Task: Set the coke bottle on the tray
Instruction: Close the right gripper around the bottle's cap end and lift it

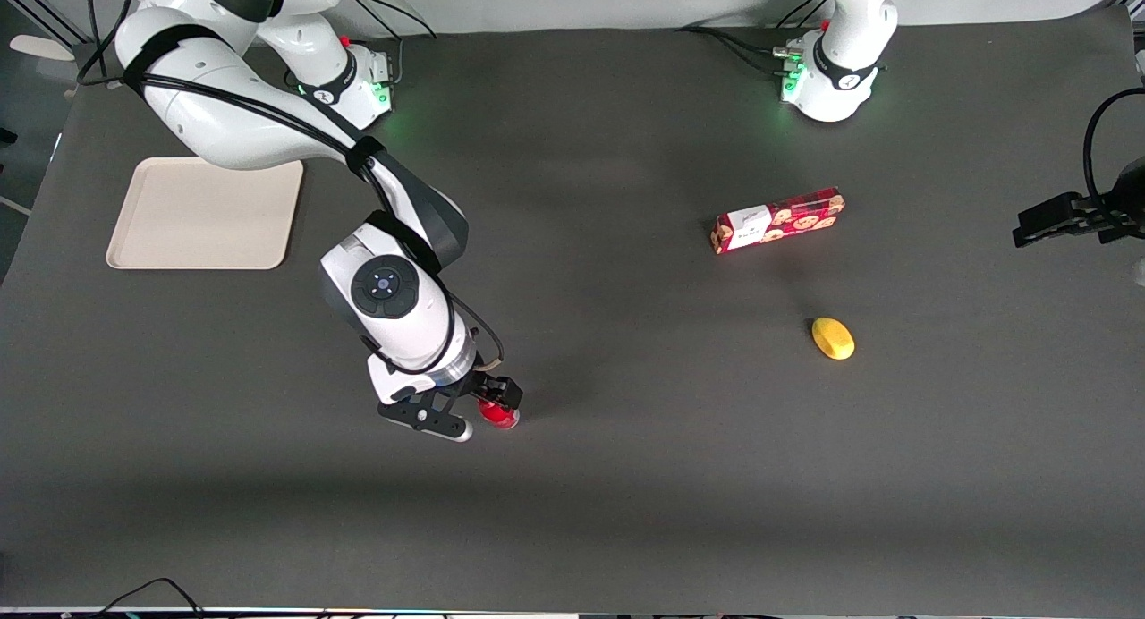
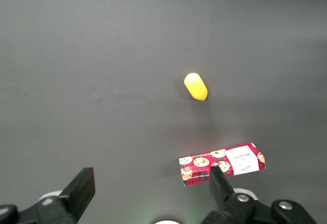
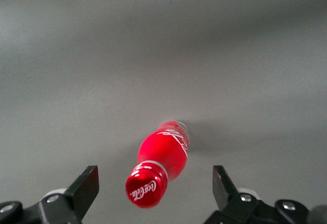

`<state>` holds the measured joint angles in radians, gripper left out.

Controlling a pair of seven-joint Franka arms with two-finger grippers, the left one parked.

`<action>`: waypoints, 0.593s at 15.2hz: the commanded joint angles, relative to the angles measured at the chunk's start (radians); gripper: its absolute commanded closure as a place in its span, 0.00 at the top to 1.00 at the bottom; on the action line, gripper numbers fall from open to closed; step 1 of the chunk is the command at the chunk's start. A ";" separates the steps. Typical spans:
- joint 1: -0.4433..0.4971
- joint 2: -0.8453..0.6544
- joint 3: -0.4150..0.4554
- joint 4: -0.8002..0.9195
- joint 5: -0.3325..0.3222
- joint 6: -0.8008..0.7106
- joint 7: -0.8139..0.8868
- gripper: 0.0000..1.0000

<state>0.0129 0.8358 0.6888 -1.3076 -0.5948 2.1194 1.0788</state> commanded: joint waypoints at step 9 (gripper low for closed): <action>0.018 0.031 0.023 0.034 -0.043 -0.003 0.064 0.20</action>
<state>0.0205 0.8457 0.6979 -1.3063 -0.6038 2.1197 1.1068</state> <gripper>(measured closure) 0.414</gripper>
